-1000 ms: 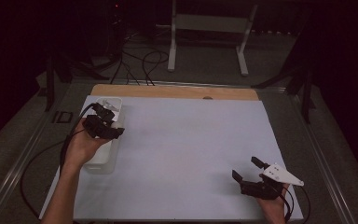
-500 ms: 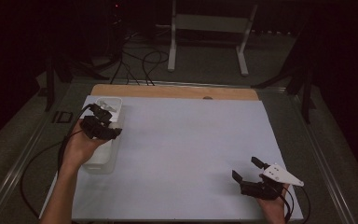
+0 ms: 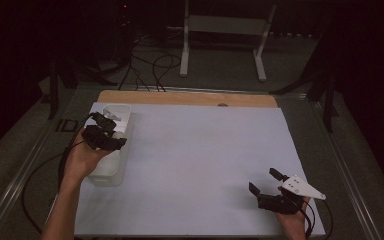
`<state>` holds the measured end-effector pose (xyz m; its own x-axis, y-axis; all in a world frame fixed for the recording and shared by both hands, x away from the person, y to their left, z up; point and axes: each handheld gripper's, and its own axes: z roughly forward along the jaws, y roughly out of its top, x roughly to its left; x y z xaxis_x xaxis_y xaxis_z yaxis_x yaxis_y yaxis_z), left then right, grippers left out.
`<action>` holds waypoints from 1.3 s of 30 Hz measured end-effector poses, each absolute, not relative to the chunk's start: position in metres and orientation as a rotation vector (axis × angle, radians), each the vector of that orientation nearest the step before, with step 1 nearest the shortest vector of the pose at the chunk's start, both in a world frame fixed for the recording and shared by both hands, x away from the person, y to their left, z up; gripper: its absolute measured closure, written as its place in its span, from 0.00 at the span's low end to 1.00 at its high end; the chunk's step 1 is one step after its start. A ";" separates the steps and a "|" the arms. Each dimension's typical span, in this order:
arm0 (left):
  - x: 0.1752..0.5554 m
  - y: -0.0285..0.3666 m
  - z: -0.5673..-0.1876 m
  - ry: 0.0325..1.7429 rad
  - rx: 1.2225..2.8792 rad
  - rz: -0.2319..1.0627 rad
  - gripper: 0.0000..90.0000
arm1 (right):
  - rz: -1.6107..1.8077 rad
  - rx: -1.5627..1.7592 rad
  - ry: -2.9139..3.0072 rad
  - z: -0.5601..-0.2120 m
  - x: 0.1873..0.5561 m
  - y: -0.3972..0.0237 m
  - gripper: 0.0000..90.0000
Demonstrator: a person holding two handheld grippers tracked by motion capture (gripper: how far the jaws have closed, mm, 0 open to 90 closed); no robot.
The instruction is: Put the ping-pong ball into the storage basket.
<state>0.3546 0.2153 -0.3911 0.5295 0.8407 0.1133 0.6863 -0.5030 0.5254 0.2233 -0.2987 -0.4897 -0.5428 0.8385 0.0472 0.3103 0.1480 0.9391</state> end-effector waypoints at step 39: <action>0.347 0.240 -0.409 1.329 2.319 0.501 0.57 | 1.386 1.094 1.932 -0.489 0.222 -0.299 0.08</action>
<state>0.3473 0.2398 -0.4089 0.4786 0.8723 0.1000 0.7216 -0.4556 0.5213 0.2223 -0.2990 -0.4893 -0.5398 0.8407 0.0432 0.3103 0.1509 0.9386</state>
